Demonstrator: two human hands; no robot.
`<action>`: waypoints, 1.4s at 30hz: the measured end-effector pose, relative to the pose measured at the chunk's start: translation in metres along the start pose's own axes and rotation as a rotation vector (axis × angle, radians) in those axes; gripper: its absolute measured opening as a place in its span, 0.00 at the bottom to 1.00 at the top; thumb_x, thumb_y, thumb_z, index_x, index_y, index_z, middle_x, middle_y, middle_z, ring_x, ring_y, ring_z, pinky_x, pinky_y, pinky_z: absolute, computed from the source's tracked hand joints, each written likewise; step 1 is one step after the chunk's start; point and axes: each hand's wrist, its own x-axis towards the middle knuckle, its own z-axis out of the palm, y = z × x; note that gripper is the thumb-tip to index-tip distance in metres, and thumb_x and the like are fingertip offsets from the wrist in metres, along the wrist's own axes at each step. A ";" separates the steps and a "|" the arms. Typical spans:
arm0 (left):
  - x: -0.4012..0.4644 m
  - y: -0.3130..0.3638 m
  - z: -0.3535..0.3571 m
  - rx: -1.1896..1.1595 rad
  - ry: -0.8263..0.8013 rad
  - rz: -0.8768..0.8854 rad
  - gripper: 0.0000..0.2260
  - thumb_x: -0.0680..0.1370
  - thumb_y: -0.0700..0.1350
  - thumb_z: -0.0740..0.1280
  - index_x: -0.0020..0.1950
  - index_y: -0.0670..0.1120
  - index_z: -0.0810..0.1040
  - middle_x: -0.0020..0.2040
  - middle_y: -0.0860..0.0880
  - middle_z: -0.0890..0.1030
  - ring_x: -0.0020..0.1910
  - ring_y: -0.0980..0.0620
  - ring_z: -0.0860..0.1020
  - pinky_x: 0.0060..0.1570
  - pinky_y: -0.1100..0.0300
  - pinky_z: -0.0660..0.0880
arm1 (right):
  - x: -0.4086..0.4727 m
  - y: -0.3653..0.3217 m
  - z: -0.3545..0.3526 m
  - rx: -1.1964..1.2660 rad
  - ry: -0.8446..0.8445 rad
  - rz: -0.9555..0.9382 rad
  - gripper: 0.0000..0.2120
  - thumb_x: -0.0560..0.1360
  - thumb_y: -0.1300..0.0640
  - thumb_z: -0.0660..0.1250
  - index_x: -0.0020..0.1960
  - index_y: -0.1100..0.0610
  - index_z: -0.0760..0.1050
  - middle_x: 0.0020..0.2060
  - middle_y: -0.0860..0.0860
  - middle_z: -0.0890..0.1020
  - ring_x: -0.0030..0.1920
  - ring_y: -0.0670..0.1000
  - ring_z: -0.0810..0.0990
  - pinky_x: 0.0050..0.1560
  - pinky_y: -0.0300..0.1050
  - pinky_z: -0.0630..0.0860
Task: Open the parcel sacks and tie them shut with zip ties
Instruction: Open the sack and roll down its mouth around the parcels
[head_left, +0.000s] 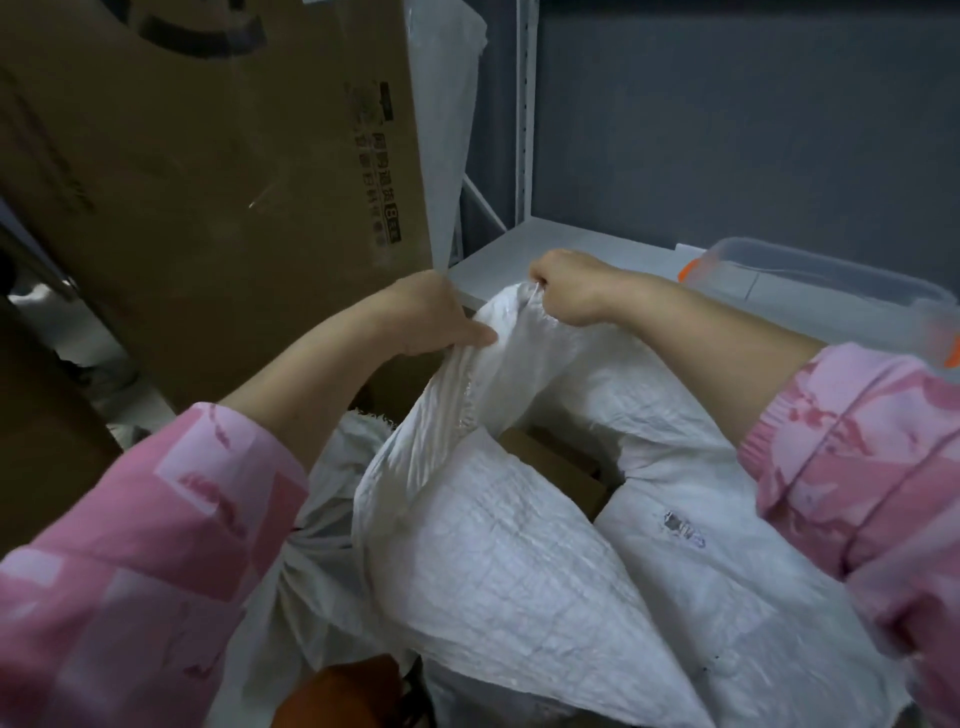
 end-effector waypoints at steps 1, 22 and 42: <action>-0.001 -0.002 0.001 0.009 0.005 0.004 0.18 0.75 0.55 0.68 0.53 0.42 0.82 0.49 0.46 0.83 0.47 0.48 0.80 0.50 0.55 0.77 | 0.000 -0.001 0.000 0.001 -0.029 0.006 0.11 0.71 0.71 0.51 0.35 0.58 0.62 0.35 0.53 0.68 0.37 0.54 0.64 0.32 0.44 0.60; -0.006 -0.019 0.004 -0.695 -0.132 -0.125 0.09 0.79 0.44 0.64 0.41 0.41 0.76 0.28 0.50 0.70 0.24 0.57 0.63 0.22 0.66 0.60 | -0.004 -0.031 0.021 -0.193 0.140 -0.323 0.11 0.74 0.69 0.58 0.41 0.55 0.72 0.43 0.54 0.76 0.44 0.57 0.75 0.45 0.56 0.76; -0.012 -0.008 0.021 -0.559 0.142 -0.277 0.15 0.77 0.46 0.68 0.33 0.43 0.72 0.27 0.49 0.71 0.14 0.56 0.66 0.14 0.70 0.60 | -0.169 -0.087 -0.019 -0.345 -0.109 -0.133 0.29 0.63 0.29 0.67 0.32 0.55 0.66 0.29 0.47 0.71 0.30 0.46 0.68 0.28 0.43 0.60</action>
